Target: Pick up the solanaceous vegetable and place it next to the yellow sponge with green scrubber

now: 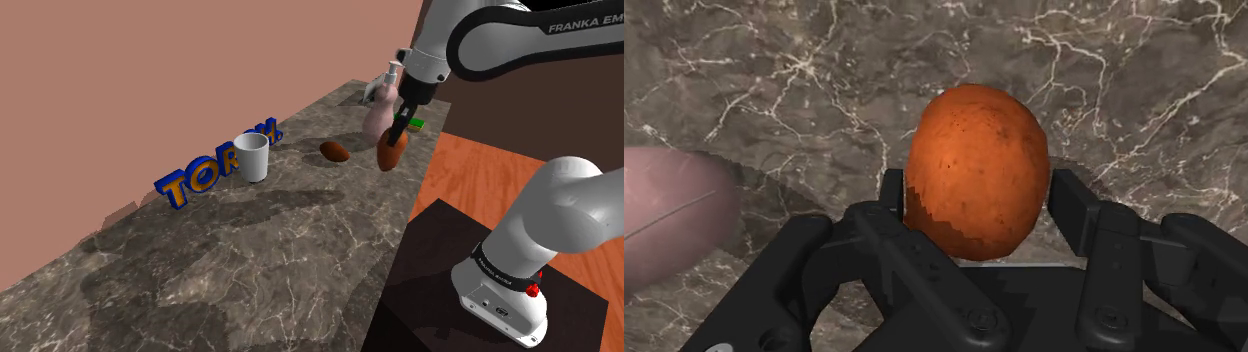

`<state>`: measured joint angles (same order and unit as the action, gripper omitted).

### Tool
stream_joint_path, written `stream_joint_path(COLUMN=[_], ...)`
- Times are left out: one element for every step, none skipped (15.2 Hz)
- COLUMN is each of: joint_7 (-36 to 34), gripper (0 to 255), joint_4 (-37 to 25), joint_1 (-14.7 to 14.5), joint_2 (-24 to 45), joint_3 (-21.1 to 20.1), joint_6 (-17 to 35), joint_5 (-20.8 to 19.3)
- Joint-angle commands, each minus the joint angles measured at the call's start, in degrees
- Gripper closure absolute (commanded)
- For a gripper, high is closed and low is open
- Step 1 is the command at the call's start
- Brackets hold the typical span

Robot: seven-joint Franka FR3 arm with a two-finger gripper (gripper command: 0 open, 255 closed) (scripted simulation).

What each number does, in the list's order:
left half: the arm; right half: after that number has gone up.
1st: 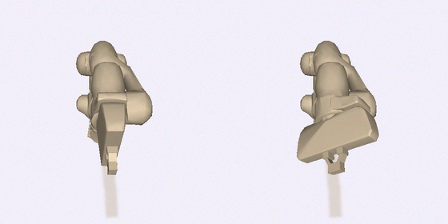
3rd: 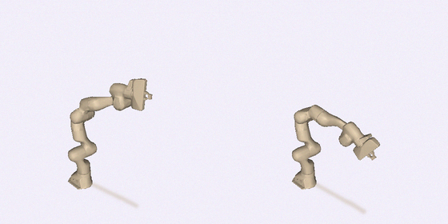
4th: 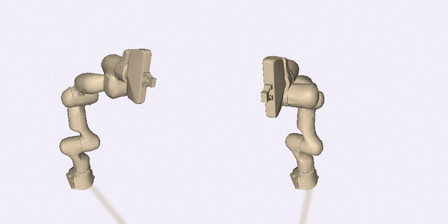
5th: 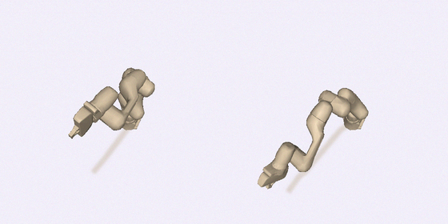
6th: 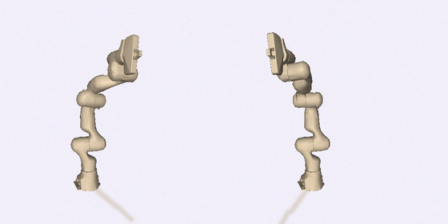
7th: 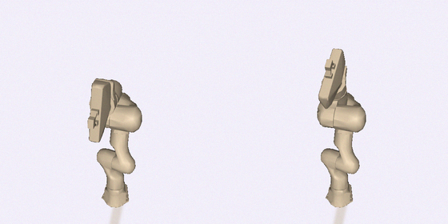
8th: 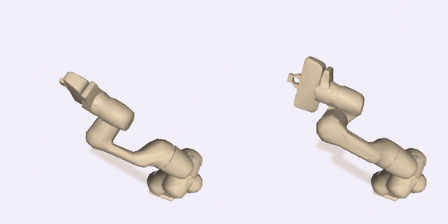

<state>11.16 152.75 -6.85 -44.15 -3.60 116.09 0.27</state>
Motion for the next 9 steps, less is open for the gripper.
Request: stream_joint_path(joint_7=[2.95, 4.41, 5.86, 7.31, 8.75, 10.19, 11.61, 13.02, 14.43], gripper=[255, 255, 255, 255, 255, 255, 255, 255, 255], joint_4=[-0.57, -0.87, -1.25, -1.7, -2.22, -2.81, -3.47, -4.2, -5.0], joint_1=[1.48, 2.22, 2.94, 3.64, 4.31, 4.96, 5.56, 6.11, 6.62], joint_2=[0.34, 0.87, 1.48, 2.17, 2.93, 3.77, 4.69, 5.66, 6.7], joint_3=[2.58, 3.89, 5.2, 6.5, 7.78, 9.05, 10.31, 11.58, 12.83], joint_6=[-0.15, 0.11, 0.39, 0.68, 0.99, 1.3, 1.61, 1.93, 2.24], joint_5=[-1.53, -2.29, -3.02, -3.72, -4.39, -5.01, -5.6, -6.15, -6.64])
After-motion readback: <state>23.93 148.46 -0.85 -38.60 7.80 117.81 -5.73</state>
